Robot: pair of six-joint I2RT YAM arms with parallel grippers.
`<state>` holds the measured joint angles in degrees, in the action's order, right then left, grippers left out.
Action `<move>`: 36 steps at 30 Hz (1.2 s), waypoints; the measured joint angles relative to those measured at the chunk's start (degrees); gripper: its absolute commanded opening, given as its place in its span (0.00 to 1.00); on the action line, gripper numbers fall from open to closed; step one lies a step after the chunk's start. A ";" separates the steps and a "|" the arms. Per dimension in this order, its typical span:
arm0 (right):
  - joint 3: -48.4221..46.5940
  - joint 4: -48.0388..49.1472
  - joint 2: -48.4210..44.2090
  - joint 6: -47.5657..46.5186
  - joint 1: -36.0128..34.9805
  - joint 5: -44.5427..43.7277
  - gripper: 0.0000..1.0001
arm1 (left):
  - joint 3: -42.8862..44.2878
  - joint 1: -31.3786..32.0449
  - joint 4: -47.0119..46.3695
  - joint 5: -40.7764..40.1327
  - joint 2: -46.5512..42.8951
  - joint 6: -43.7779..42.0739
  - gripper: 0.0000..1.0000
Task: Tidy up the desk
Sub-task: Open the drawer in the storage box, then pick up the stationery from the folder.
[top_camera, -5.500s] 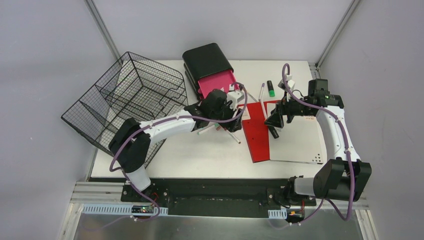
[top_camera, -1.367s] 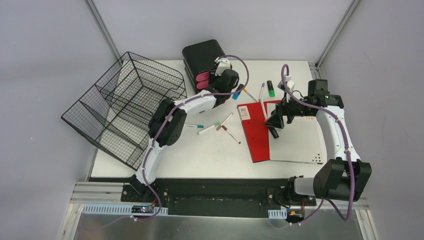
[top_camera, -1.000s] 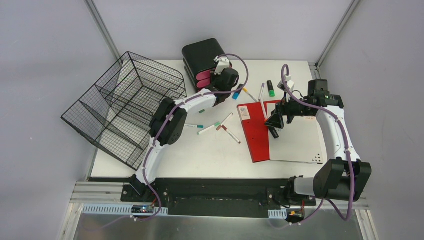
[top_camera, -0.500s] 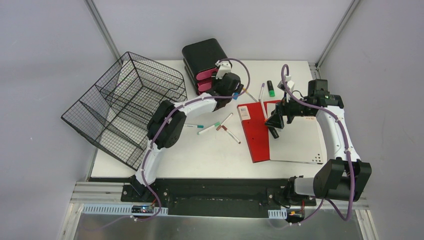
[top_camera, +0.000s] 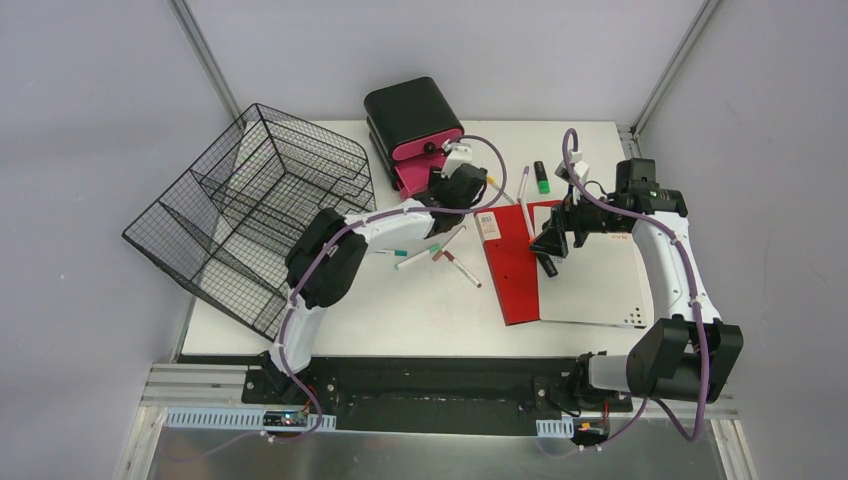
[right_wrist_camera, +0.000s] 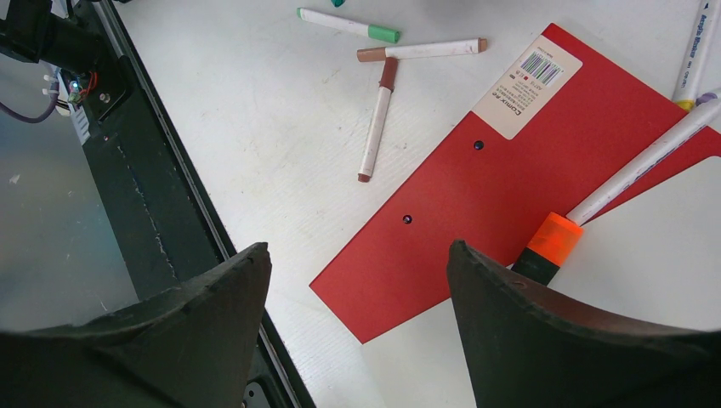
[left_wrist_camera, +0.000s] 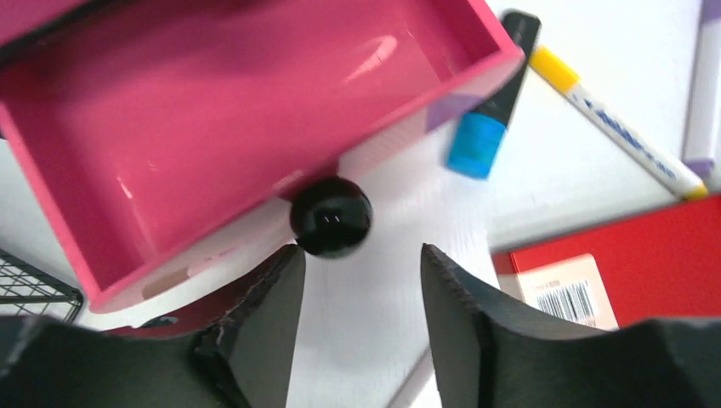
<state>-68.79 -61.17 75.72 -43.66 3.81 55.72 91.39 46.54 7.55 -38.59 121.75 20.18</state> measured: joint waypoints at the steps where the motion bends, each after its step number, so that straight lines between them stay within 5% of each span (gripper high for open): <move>1: 0.00 0.00 -0.02 0.00 0.00 0.00 0.79 | -0.70 0.00 0.26 1.75 -0.59 -0.09 0.58; 12: 0.00 0.00 0.00 -0.02 -0.02 0.00 0.79 | -7.19 -0.02 1.09 23.43 -9.99 -6.54 0.70; 30: 0.00 0.00 0.00 -0.02 -0.07 0.00 0.79 | -16.74 -0.09 0.79 59.52 -14.08 -13.66 0.74; 36: 0.00 0.00 0.00 -0.02 -0.07 0.00 0.79 | -18.27 -0.09 0.61 63.87 -14.10 -13.46 0.75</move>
<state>-68.79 -61.17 75.72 -43.68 3.75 55.72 73.12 46.46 8.16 25.28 107.66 6.72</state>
